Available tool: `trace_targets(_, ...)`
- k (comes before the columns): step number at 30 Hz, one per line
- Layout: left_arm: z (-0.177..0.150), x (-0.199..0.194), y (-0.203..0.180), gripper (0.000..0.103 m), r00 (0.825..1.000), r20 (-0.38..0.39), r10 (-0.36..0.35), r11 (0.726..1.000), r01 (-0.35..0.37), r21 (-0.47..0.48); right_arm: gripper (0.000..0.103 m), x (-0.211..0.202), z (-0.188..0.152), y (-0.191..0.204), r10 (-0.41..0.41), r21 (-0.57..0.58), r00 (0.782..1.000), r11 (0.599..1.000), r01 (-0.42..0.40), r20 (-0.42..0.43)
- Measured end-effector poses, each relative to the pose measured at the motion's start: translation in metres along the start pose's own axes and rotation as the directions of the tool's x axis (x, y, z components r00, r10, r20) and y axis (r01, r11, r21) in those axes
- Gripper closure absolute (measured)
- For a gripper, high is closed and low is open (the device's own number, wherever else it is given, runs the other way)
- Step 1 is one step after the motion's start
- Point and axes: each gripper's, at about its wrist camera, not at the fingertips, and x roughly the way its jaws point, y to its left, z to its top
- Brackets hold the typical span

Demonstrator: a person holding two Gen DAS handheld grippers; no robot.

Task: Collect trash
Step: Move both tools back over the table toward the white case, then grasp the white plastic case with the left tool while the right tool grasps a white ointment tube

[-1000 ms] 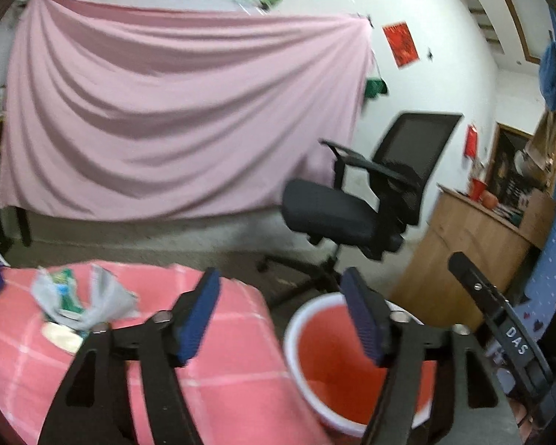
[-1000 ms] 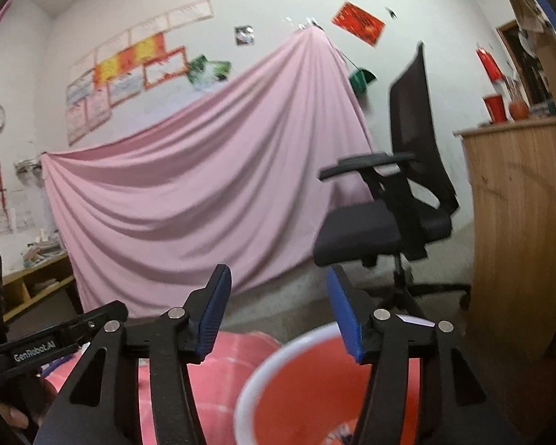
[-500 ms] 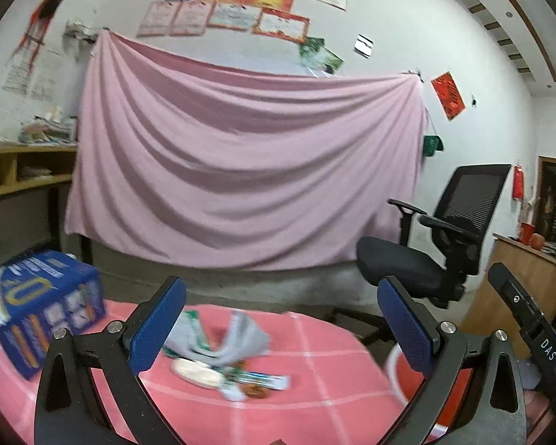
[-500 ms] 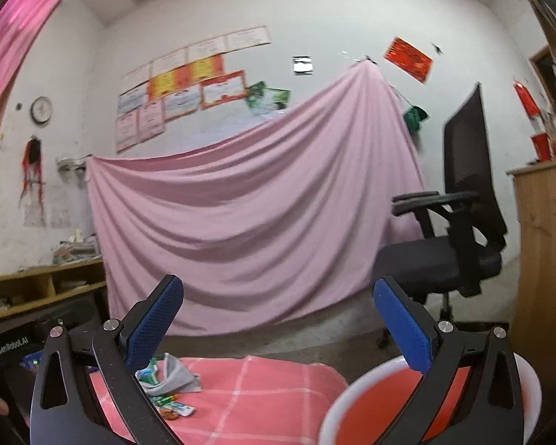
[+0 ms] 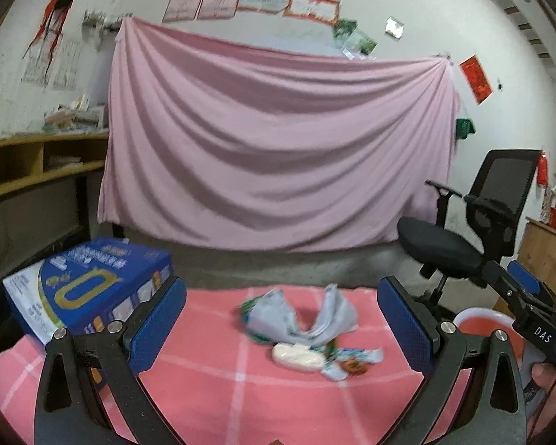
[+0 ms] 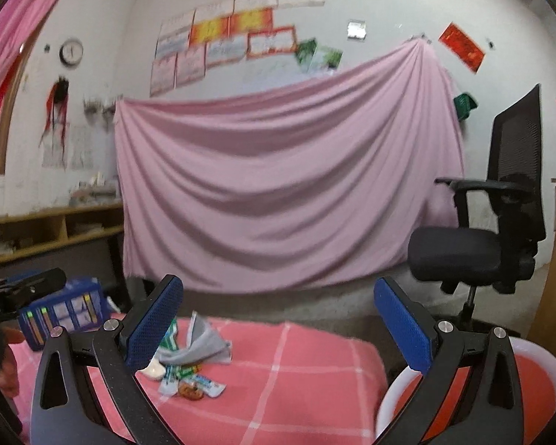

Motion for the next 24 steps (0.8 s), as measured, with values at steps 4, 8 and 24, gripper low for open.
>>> trace_targets(4, -0.007, 0.019, 0.009, 0.002, 0.996, -0.087, 0.015, 1.000, -0.016, -0.013, 0.000, 0.025, -0.008, 0.005, 0.024, 0.005, 0.993, 1.000, -0.023, -0.118)
trace_targets(8, -0.018, 0.043, 0.013, 0.002, 0.978, -0.206, 0.018, 1.000, -0.022, -0.019, 0.012, 0.049, -0.016, 0.007, 0.054, -0.003, 0.970, 0.998, -0.056, -0.236)
trace_targets(24, -0.037, 0.121, -0.026, 0.028, 0.835, -0.541, -0.100, 0.990, 0.140, 0.033, 0.057, 0.104, -0.043, 0.014, 0.141, 0.029, 0.840, 0.989, -0.147, -0.524)
